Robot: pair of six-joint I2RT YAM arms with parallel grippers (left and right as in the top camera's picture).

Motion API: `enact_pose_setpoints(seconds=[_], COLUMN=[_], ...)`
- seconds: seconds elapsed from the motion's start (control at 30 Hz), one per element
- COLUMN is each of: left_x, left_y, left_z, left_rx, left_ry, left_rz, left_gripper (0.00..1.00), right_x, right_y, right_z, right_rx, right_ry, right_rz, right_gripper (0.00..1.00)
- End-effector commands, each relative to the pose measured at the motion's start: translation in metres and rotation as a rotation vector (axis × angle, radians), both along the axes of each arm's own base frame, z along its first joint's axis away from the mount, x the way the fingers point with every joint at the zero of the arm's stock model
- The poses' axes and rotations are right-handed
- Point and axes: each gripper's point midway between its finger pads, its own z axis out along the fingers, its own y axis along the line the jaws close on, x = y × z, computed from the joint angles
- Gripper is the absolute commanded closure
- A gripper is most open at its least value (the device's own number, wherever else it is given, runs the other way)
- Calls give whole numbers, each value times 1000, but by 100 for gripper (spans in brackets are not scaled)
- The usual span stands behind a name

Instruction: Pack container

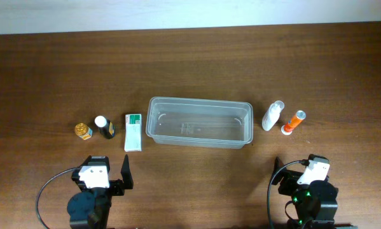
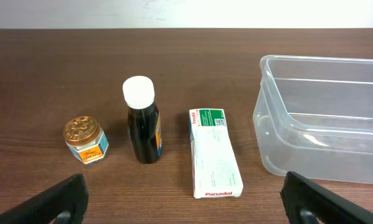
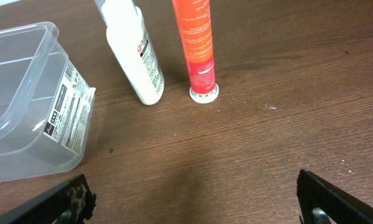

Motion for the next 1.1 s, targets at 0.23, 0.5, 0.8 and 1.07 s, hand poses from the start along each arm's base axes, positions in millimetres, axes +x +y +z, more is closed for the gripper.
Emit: enact_pose_setpoints(seconds=[0.23,0.5,0.8,1.07], left_x=[0,0,0,0], left_y=[0,0,0,0], left_z=[-1,-1,-1,-1], left_rx=[-7,-7,-7,-7], left_ry=[-7,-7,-7,-7], left_rz=[6,6,6,6], left_gripper=[0,0,0,0], right_x=[0,0,0,11], right_y=[2,1,1,4], right_z=[-2,-2,-2,17], right_rx=[-2,-2,-2,2], right_ry=[0,0,0,-91], right_rz=[9,9,9,23], right_gripper=[1,2,2,2])
